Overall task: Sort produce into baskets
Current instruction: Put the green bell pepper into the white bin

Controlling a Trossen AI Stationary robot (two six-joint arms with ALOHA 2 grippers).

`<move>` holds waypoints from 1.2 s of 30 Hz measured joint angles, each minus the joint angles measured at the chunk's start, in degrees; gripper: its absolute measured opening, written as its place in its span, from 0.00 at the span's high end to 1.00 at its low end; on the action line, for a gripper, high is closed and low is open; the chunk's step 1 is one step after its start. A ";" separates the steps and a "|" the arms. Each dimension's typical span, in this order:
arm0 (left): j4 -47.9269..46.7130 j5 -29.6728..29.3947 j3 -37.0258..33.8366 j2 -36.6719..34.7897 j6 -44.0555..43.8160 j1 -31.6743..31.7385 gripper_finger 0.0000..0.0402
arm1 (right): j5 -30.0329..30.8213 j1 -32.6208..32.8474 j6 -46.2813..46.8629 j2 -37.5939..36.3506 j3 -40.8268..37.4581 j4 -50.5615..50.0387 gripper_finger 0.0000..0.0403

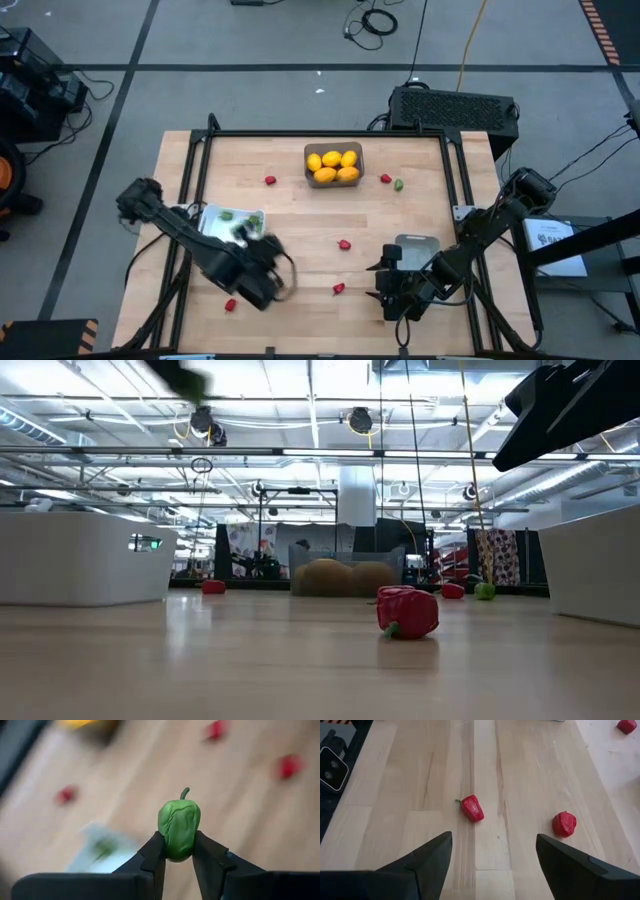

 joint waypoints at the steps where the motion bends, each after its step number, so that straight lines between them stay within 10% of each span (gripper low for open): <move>1: -4.71 0.60 0.00 -1.06 -3.36 0.02 0.78 | -0.08 0.00 0.18 0.00 0.00 -0.02 0.31; 21: -5.83 26.20 -31.14 -13.88 2.85 10.45 0.78 | -0.12 0.37 -0.13 -0.02 0.00 -0.17 0.31; 36: -1.83 22.49 -33.53 -13.89 6.10 12.47 0.52 | 0.10 0.37 -0.95 -0.02 0.00 -0.04 0.31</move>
